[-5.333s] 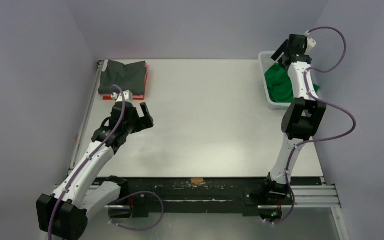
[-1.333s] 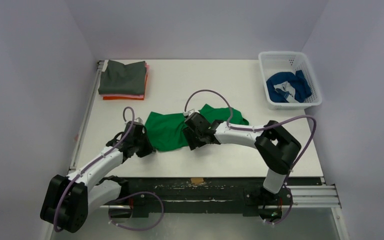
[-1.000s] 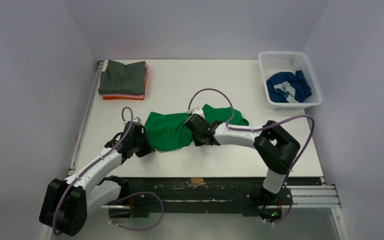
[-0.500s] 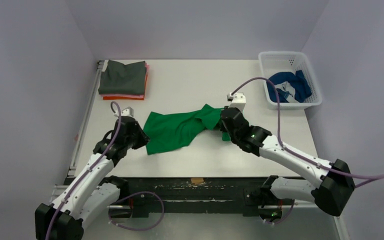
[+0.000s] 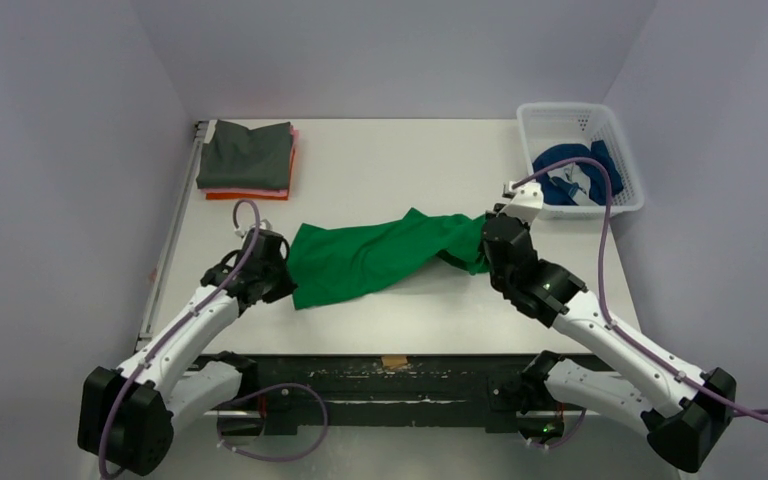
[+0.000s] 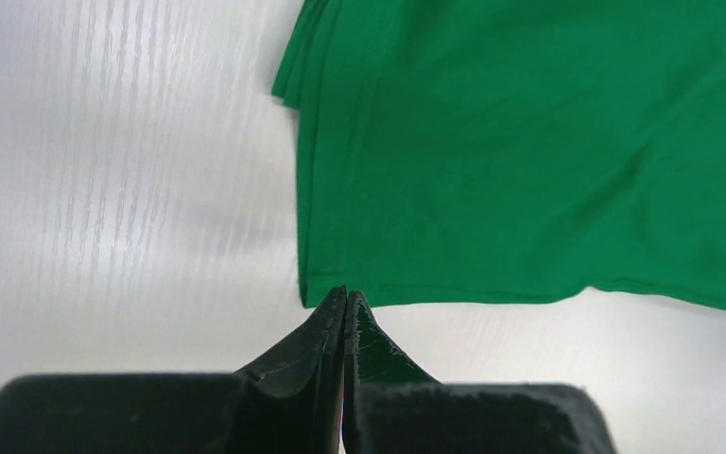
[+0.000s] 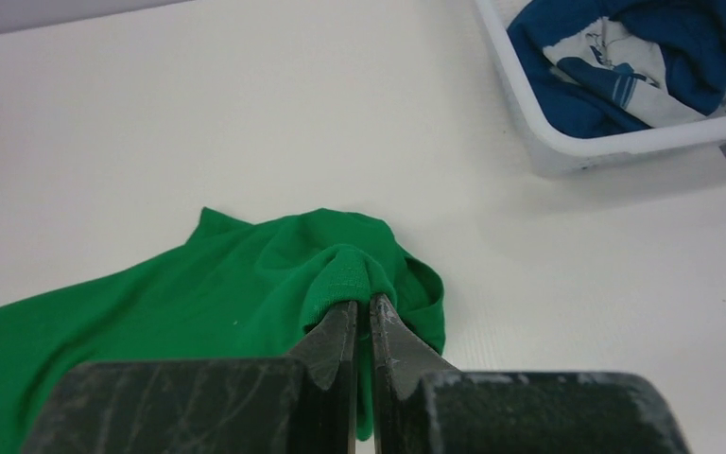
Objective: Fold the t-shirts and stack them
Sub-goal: Flatten out the tshirt
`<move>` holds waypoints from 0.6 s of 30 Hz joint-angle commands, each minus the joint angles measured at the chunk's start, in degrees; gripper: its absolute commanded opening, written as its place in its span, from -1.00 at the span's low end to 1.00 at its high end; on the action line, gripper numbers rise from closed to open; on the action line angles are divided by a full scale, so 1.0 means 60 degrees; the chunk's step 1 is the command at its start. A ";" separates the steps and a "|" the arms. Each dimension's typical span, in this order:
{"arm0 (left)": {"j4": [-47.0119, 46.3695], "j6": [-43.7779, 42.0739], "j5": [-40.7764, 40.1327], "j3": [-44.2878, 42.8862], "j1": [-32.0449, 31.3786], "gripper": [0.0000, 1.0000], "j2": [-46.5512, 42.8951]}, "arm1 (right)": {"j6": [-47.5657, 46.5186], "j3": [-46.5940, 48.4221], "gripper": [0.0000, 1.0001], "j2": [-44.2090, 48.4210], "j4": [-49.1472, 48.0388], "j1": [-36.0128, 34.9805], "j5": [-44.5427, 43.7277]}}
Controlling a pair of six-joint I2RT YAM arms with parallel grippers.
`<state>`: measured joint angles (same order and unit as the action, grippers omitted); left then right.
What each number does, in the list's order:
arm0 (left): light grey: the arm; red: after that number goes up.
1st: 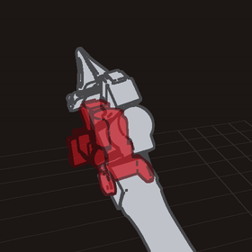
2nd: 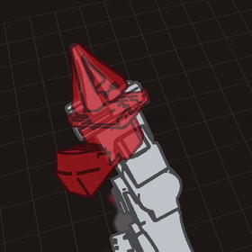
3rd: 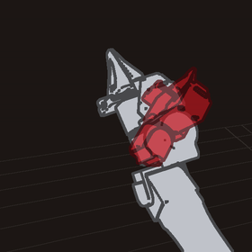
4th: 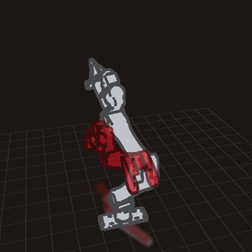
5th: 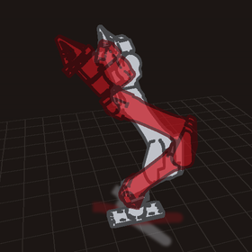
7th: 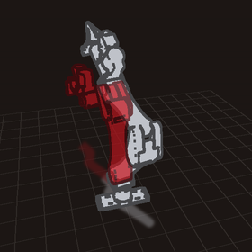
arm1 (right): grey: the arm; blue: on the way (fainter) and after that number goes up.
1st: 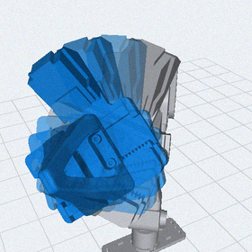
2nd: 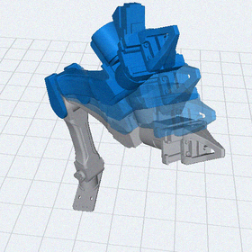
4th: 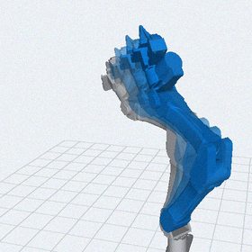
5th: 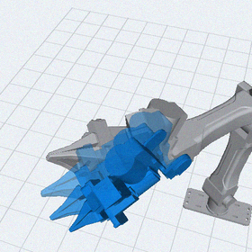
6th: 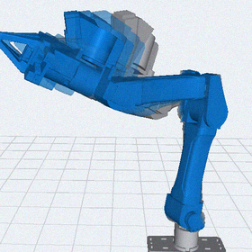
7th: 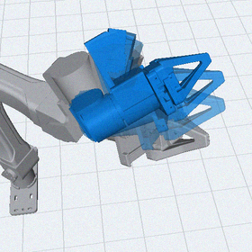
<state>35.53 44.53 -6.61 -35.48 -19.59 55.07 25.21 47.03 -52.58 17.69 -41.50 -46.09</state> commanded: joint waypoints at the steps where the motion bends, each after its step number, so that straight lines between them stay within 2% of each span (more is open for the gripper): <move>1: -0.0278 0.0147 -0.0105 0.0296 -0.0015 -0.89 0.0508 | 0.0351 -0.0250 -1.00 -0.0063 0.0758 0.0165 -0.0769; 5: -0.0751 0.0205 -0.0158 0.0402 -0.0013 -0.72 0.1216 | 0.0382 -0.0428 -1.00 -0.0053 0.0753 0.0250 -0.0655; 10: -0.1136 0.0252 -0.0149 0.0249 -0.0007 -0.42 0.2413 | 0.0354 -0.0457 -1.00 -0.0180 0.0749 0.0280 -0.0495; 14: -0.0839 0.0190 -0.0042 -0.0060 -0.0058 -0.33 0.2913 | 0.0339 -0.0451 -1.00 -0.0232 0.0747 0.0312 -0.0419; 18: -0.1199 0.0045 0.0986 -0.0073 -0.0086 -0.25 0.3184 | 0.0342 -0.0462 -1.00 -0.0165 0.0753 0.0334 -0.0402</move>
<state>30.44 45.43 -5.69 -35.07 -19.64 72.16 26.37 44.36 -54.15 22.81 -39.94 -47.00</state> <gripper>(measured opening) 0.364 0.015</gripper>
